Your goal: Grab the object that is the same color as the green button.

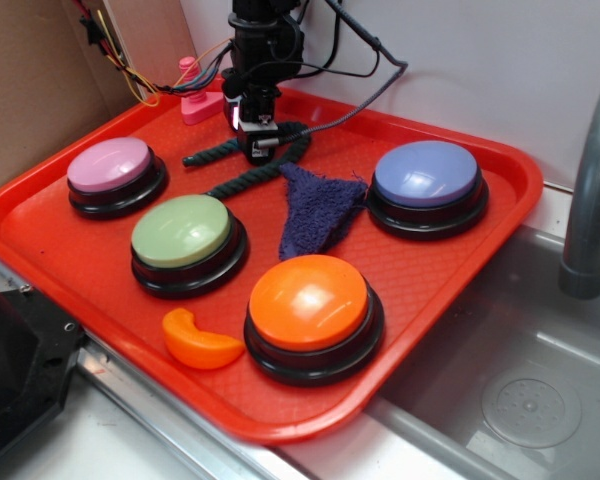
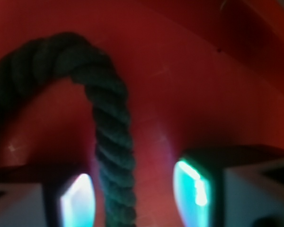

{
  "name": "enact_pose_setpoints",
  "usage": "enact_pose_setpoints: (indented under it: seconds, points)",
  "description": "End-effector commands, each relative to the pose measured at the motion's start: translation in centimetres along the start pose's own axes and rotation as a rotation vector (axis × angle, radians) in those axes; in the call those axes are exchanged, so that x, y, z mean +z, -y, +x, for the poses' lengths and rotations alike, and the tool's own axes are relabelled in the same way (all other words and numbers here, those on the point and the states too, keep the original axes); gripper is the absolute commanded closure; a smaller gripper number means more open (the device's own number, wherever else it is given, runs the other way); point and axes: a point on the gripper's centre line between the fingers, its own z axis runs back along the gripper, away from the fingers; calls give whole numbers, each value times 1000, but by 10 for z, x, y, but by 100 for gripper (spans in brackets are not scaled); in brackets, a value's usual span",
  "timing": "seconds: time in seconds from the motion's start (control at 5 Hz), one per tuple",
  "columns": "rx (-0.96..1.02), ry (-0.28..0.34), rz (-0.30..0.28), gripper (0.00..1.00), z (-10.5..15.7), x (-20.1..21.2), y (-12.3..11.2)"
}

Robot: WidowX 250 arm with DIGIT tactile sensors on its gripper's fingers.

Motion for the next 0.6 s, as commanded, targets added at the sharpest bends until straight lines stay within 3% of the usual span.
enact_pose_setpoints:
  seconds: [0.0, 0.2, 0.4]
  points:
    - [92, -14, 18, 100, -30, 29, 7]
    - [254, -95, -27, 100, -57, 76, 20]
    - [440, -13, -155, 100, -88, 120, 35]
